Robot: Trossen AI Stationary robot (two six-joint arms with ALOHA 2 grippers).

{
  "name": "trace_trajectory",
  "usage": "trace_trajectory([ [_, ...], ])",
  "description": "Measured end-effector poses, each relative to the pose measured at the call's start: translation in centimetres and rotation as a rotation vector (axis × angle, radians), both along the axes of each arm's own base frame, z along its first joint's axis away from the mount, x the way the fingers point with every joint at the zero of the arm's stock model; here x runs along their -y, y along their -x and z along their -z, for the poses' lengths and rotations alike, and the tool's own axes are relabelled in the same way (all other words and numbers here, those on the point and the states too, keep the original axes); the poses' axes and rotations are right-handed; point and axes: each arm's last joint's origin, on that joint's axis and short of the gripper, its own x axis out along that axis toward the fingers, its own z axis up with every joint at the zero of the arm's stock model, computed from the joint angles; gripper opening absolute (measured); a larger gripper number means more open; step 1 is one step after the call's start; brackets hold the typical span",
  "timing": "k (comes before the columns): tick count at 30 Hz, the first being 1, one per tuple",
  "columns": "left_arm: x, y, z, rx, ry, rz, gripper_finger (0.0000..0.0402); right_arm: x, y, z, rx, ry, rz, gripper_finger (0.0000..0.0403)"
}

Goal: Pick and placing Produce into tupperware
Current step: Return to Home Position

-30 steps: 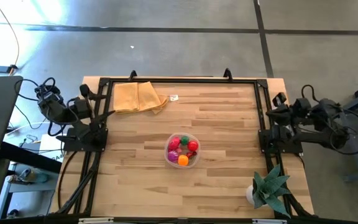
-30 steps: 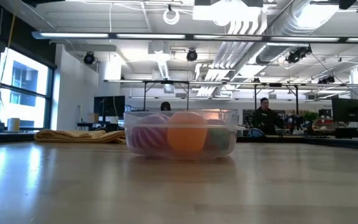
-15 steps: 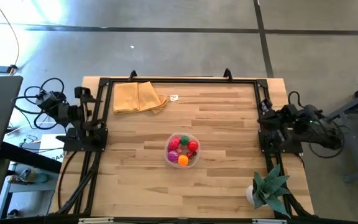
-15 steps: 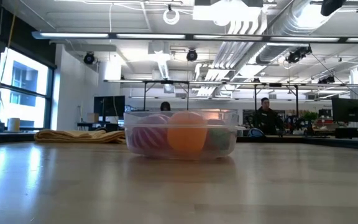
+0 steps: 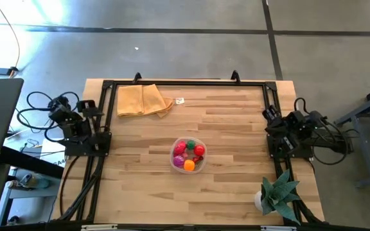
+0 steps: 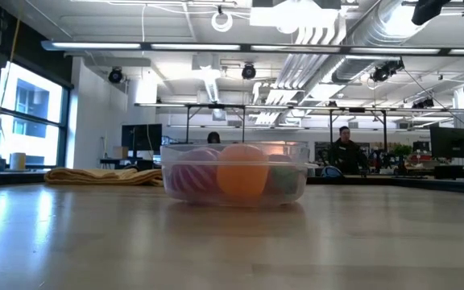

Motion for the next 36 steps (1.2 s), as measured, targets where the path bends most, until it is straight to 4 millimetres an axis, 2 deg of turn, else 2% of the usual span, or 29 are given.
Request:
trace_trajectory([
  [2, 0.1, -0.2, 0.6, 0.028, 0.009, -0.012, 0.0284, 0.0, -0.1, 0.2, -0.005, -0.009, -0.008, 0.0000],
  [7, 0.3, -0.9, 2.3, -0.063, 0.061, -0.109, 0.0284, 0.0, -0.3, 0.6, -0.021, -0.005, -0.033, 0.0000],
  [14, 0.2, -1.3, 3.2, -0.079, 0.100, -0.142, 0.0284, 0.0, -0.1, 0.4, 0.016, 0.015, -0.014, 0.0000],
  [19, -0.2, -2.6, 5.4, -0.087, 0.130, -0.194, 0.0284, 0.0, -0.1, 0.4, 0.012, 0.014, -0.016, 0.0000],
  [23, -1.1, -3.8, 6.9, -0.142, 0.168, -0.221, 0.0284, 0.0, -0.2, 0.5, 0.006, 0.015, -0.017, 0.0000],
  [36, -4.3, -5.4, 8.1, -0.243, 0.245, -0.208, 0.0284, 0.1, -1.1, 2.1, -0.179, -0.005, 0.012, 0.0000],
])
